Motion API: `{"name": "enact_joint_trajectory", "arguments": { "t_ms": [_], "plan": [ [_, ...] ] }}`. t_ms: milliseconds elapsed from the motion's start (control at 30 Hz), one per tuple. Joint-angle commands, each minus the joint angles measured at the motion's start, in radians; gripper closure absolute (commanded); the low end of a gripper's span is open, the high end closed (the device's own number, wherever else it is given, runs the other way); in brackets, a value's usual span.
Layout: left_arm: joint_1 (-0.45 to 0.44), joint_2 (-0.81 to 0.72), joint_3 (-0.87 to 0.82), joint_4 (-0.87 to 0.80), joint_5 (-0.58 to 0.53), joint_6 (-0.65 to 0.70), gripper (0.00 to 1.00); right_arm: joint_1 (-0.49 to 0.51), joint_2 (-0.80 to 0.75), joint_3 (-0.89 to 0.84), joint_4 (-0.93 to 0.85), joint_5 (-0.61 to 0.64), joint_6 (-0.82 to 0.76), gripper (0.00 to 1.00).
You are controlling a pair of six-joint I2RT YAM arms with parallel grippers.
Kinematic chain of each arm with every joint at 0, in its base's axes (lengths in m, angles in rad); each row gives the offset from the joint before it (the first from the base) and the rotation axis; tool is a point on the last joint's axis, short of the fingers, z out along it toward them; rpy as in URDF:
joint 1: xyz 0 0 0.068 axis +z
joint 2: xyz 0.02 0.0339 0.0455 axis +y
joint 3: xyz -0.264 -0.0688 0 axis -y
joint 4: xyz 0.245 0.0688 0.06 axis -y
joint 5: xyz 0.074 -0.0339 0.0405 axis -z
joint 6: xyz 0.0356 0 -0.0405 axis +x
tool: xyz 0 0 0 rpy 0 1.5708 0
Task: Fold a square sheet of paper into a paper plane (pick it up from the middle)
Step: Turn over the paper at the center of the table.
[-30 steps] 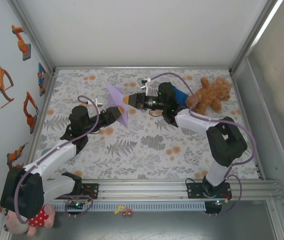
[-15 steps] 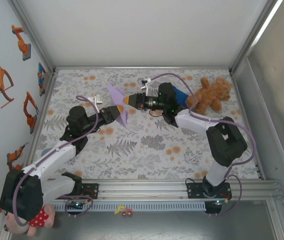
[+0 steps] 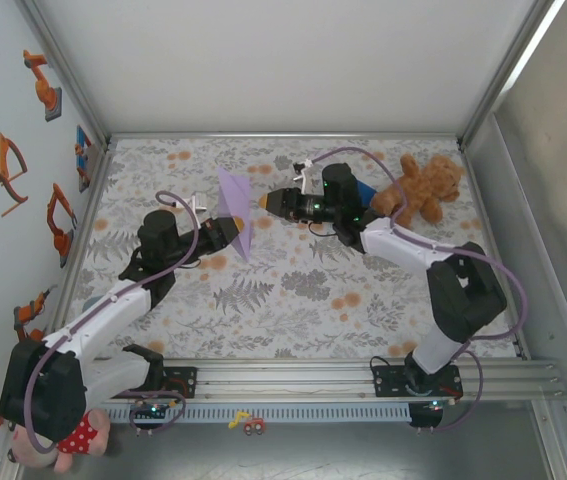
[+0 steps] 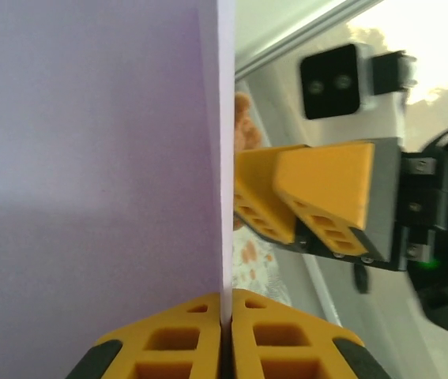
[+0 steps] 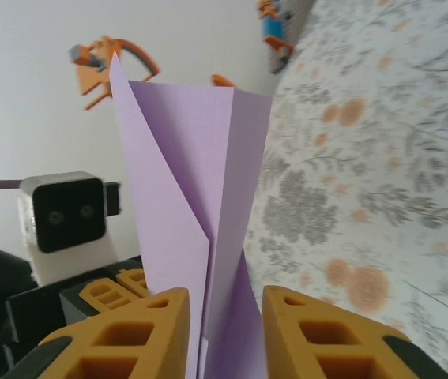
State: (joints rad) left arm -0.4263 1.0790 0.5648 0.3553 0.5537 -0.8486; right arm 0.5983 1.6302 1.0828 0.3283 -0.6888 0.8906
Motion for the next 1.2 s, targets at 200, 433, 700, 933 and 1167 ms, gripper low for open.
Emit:
{"name": "enact_joint_trajectory", "arguments": {
  "t_ms": [200,433,700,933,1167],
  "plan": [
    [-0.104,0.067,0.293,-0.679,-0.457,0.324,0.90,-0.063,-0.194,0.034,-0.470,0.346,-0.317,0.67],
    [-0.269,0.311,0.507,-0.998,-0.984,0.377,0.90,-0.095,-0.288,-0.012,-0.598,0.594,-0.386,0.68],
    [-0.390,0.685,0.736,-1.244,-1.358,0.324,0.90,-0.148,-0.352,-0.076,-0.623,0.687,-0.377,0.69],
    [-0.441,0.970,0.894,-1.358,-1.475,0.267,0.90,-0.184,-0.367,-0.102,-0.640,0.708,-0.362,0.70],
    [-0.472,1.121,0.967,-1.364,-1.472,0.247,0.88,-0.202,-0.360,-0.109,-0.647,0.704,-0.355,0.70]
  ]
}}
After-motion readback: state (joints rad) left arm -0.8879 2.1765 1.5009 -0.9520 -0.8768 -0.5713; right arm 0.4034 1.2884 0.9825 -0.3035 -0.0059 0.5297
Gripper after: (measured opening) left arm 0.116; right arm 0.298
